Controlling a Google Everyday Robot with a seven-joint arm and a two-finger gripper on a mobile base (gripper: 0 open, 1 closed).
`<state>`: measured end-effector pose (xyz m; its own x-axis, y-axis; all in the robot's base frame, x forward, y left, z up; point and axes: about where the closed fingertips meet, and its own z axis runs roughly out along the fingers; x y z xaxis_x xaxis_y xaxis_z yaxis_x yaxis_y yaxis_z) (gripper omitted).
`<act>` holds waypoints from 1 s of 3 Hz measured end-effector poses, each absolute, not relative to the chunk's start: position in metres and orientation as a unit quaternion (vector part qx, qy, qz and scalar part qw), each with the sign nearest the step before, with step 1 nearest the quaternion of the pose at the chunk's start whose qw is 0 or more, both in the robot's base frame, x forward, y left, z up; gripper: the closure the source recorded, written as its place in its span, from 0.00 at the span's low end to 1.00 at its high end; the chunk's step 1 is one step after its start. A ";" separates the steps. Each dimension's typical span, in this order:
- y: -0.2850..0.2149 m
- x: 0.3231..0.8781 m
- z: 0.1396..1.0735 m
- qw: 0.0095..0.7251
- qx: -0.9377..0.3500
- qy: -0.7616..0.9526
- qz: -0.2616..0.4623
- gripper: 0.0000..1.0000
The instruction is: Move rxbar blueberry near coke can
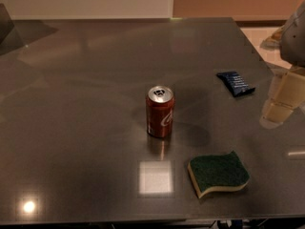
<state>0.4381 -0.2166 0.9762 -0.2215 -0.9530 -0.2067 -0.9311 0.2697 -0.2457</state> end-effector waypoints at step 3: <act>-0.239 0.491 0.953 0.149 -0.543 0.826 -0.030 0.00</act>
Offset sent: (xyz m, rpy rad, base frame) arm 0.0549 -0.0242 -0.0230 0.0310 0.0463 -0.1557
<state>0.4906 -0.2388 0.9528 -0.3659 -0.9059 -0.2134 -0.8882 0.4084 -0.2107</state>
